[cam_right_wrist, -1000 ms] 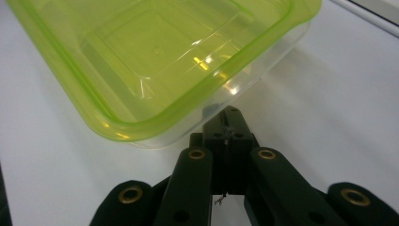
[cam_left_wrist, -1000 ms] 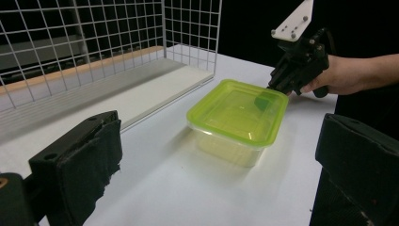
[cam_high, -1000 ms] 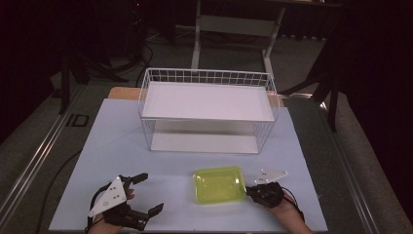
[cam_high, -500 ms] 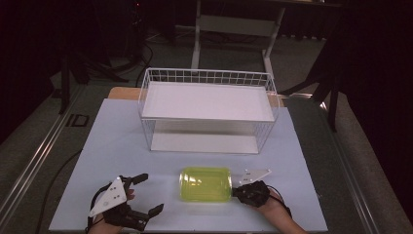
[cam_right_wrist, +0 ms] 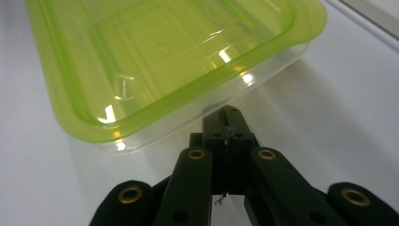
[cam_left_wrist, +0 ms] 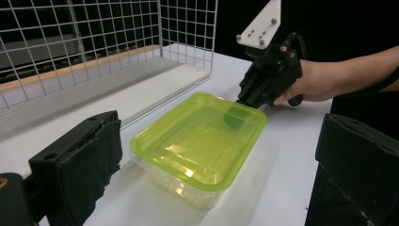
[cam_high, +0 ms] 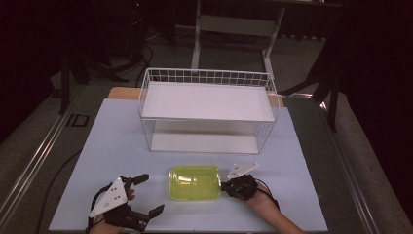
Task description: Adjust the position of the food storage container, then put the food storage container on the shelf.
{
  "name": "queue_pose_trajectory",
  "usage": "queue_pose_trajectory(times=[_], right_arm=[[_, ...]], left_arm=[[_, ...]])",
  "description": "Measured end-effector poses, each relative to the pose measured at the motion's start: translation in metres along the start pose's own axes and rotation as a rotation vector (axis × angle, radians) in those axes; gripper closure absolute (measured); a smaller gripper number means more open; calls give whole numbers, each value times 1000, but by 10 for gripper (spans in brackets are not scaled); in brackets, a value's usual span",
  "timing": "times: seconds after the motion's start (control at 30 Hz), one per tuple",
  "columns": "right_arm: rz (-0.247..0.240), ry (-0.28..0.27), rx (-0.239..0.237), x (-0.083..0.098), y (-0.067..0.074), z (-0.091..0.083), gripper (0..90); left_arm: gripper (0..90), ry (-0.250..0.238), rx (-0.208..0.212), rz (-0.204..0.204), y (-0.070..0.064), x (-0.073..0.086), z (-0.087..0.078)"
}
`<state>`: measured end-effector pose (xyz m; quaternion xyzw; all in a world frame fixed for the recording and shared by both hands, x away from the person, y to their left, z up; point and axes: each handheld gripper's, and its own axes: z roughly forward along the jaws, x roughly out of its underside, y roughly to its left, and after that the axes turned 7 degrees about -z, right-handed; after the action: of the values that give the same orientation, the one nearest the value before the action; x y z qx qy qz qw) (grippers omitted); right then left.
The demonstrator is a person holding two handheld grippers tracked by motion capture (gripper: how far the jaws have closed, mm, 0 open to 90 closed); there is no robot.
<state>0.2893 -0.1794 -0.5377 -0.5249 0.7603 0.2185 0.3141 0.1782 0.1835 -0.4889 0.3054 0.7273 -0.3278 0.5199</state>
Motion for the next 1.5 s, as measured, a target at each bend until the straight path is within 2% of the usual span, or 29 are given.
queue_pose_trajectory(times=[0.23, 0.33, 0.37, 0.5, 0.53, 0.6, 0.63, 0.67, 0.73, 0.77, 0.8, 0.83, 0.87, 0.9, 0.93, 1.03, 1.1, 1.17, 1.2, 1.23, 1.27, 1.3, 1.33, 1.4, 1.47, 1.5], right_arm=[[0, -7, 19, -1, -4, 0, 882], [9, -29, 39, 1, -5, -8, 856], [8, -34, 59, 2, -6, -15, 821], [30, -62, 80, 3, -8, -28, 795], [34, -80, 102, 3, -6, -38, 749], [50, -115, 118, 2, -3, -47, 660], [50, -115, 118, 2, -3, -47, 660], [60, -142, 139, -1, 0, -55, 531], [70, -171, 140, -4, 3, -62, 447], [70, -171, 140, -4, 3, -62, 447], [76, -196, 133, -5, 4, -65, 447], [76, -196, 133, -5, 4, -65, 399], [69, -229, 102, -10, 8, -73, 222], [69, -229, 102, -10, 8, -73, 222], [64, -236, 124, -11, 10, -75, 210], [53, -266, 121, -16, 13, -80, 138], [42, -290, 107, -20, 16, -84, 137], [20, -304, 144, -24, 20, -88, 141], [6, -305, 159, -26, 22, -89, 182], [6, -305, 159, -26, 22, -89, 182], [4, -279, 128, -29, 22, -89, 179], [6, -298, 110, -31, 23, -89, 224], [8, -312, 120, -31, 25, -89, 227], [30, -310, 94, -33, 24, -87, 209], [58, -298, 91, -35, 22, -86, 202], [70, -289, 99, -36, 21, -85, 198]], left_arm=[[19, 1, 6, -4, 0, 1, 1], [19, -3, 5, -23, 2, 1, 1], [19, -7, 9, -34, 3, 1, 1], [19, -14, 0, -32, 3, 0, 0], [19, -11, -4, -31, 4, 0, 0], [19, -9, 2, -44, 4, -1, 2], [19, -9, 2, -44, 4, -1, 2], [19, 10, 5, -38, 4, -3, 3], [19, 20, 8, -32, 2, -6, 4], [19, 20, 8, -32, 2, -6, 4], [19, 20, 8, -32, 2, -6, 4], [19, 43, 22, -38, 2, -10, 5], [19, 53, 29, -40, 3, -12, 5], [19, 60, 29, -40, 3, -13, 6], [19, 64, 26, -41, 4, -16, 6], [19, 64, 53, -91, 7, -24, 5], [19, 75, 52, -98, 9, -32, 4], [19, 90, 52, -82, 9, -41, 4], [19, 100, 45, -73, 9, -45, 4], [19, 100, 45, -73, 9, -45, 4], [19, 111, 56, -80, 10, -51, 5], [19, 116, 48, -89, 10, -53, 6], [19, 124, 48, -104, 12, -54, 7], [19, 134, 44, -134, 14, -53, 10], [19, 162, 36, -152, 16, -51, 15], [19, 178, 15, -157, 16, -49, 18]])
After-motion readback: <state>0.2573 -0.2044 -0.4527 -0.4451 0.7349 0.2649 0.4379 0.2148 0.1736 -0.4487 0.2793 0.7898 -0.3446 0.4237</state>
